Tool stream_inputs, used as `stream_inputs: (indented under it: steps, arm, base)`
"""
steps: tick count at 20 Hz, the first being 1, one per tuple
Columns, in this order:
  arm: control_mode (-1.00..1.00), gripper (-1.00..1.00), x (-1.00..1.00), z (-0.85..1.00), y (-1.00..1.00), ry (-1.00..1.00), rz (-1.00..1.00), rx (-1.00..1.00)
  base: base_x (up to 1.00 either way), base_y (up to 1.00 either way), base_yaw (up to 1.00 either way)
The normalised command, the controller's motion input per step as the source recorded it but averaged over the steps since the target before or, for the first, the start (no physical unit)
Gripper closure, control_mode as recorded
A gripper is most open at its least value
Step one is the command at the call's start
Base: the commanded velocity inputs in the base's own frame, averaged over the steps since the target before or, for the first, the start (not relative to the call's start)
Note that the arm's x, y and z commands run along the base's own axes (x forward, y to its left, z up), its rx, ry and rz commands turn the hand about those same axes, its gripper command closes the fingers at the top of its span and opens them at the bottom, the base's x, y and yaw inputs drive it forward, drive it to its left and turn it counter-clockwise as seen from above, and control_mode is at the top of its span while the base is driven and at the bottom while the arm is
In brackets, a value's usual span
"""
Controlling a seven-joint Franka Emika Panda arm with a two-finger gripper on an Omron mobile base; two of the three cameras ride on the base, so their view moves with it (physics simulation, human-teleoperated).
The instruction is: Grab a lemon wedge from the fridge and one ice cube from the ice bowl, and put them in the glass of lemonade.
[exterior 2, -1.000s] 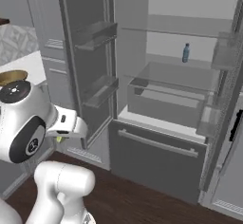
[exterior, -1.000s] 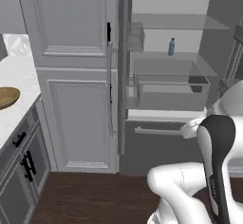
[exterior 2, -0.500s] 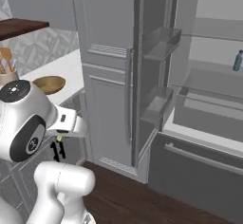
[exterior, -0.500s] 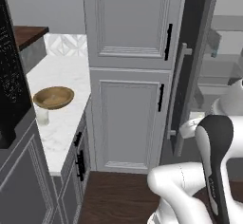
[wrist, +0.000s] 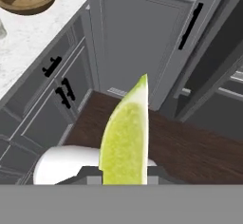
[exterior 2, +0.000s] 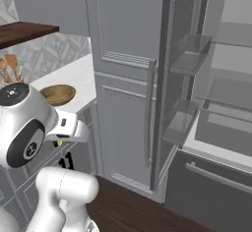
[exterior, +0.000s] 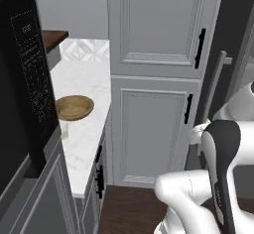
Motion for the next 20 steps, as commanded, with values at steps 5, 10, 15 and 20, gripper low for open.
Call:
stream_inputs:
  steps: [5, 10, 15, 20]
  arm:
    - [1.00, 1.00, 0.00, 0.00, 0.00, 0.00, 0.00, 0.00]
    - [1.00, 1.00, 0.00, 0.00, 0.00, 0.00, 0.00, 0.00]
    - [1.00, 1.00, 0.00, 0.00, 0.00, 0.00, 0.00, 0.00]
    - [1.00, 1.00, 0.00, 0.00, 0.00, 0.00, 0.00, 0.00]
  base:
    - [0.64, 0.09, 0.12]
    - [0.58, 0.39, 0.11]
    - [0.54, 0.41, 0.13]
    - [0.56, 0.28, 0.13]
